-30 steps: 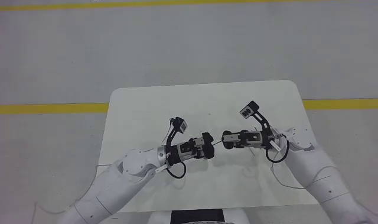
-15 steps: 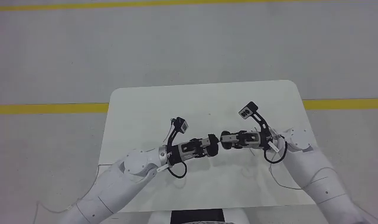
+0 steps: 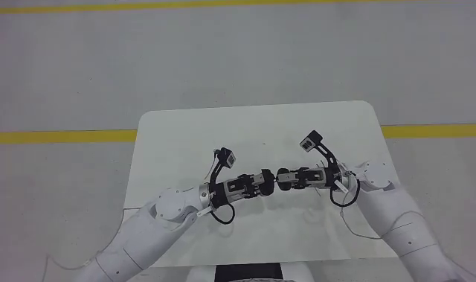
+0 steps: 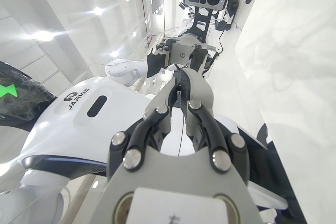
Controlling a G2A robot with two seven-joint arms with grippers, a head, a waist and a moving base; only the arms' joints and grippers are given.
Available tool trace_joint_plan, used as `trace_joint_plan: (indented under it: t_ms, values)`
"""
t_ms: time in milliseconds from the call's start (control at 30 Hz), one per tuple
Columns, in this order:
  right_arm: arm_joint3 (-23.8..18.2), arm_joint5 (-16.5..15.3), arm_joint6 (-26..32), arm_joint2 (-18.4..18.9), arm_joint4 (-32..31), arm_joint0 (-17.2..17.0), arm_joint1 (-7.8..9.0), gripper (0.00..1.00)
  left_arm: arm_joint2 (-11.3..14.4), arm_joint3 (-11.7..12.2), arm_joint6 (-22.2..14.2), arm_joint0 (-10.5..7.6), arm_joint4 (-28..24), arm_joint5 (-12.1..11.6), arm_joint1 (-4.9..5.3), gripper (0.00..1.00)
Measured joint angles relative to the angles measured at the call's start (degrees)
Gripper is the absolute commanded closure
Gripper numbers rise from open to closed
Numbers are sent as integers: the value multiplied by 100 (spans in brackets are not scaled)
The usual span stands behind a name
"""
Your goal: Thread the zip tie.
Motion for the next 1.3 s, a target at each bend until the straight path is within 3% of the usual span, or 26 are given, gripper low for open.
trace_joint_plan:
  t_ms: [700,867,1067,1300]
  values:
    - [22,0,0,4,-52,2,-59,100,-54,-16,-58,63,71,18,-30,86]
    - [4,0,0,28,-69,-8,-64,100,-54,-3,-55,60,114,41,-40,83]
    - [3,0,0,113,-172,-25,-65,100,-69,7,26,51,253,72,-48,69]
    - [47,0,-15,253,-292,-59,-70,100,-101,-50,186,70,653,204,-36,71]
